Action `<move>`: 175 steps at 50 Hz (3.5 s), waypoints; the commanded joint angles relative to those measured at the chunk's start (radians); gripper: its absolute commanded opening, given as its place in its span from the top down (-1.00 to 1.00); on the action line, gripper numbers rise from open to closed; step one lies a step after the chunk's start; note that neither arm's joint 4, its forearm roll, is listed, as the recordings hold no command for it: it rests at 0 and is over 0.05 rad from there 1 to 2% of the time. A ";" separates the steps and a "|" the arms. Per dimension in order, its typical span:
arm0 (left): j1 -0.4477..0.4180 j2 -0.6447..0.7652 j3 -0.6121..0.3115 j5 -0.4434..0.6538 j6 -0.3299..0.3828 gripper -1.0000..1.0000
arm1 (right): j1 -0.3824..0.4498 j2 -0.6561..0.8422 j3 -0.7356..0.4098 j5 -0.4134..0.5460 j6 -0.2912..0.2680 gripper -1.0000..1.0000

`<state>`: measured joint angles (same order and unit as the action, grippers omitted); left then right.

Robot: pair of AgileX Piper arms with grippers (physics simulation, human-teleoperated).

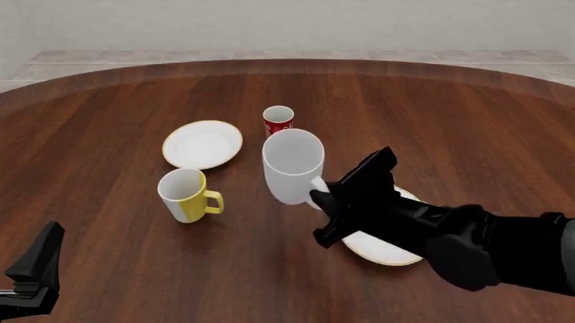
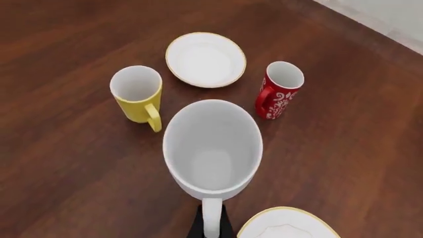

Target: Put the white mug on the left plate.

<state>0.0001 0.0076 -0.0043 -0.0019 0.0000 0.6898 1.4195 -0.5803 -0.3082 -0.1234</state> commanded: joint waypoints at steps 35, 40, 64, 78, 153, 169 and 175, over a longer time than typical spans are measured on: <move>0.000 0.000 0.000 0.000 0.000 -1.00 | -0.041 0.093 -0.374 0.175 0.021 1.00; 0.000 0.000 0.000 0.000 0.000 -1.00 | -0.035 0.125 -0.432 0.199 0.006 1.00; 0.000 0.000 0.000 0.000 0.000 -1.00 | -0.016 0.317 -0.755 0.328 0.013 1.00; 0.000 0.000 0.000 0.000 0.000 -1.00 | -0.027 0.414 -0.892 0.357 0.019 1.00; 0.000 0.000 0.000 0.000 0.000 -1.00 | -0.028 0.835 -1.421 0.542 0.021 1.00; 0.000 0.000 0.000 0.000 0.000 -1.00 | -0.010 0.886 -1.479 0.571 0.017 1.00; 0.000 0.000 0.000 0.000 0.000 -1.00 | -0.003 0.890 -1.472 0.566 0.023 1.00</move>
<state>0.0000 0.0077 -0.0043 -0.0019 0.0001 0.6761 2.2956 -2.0357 0.2547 -0.1094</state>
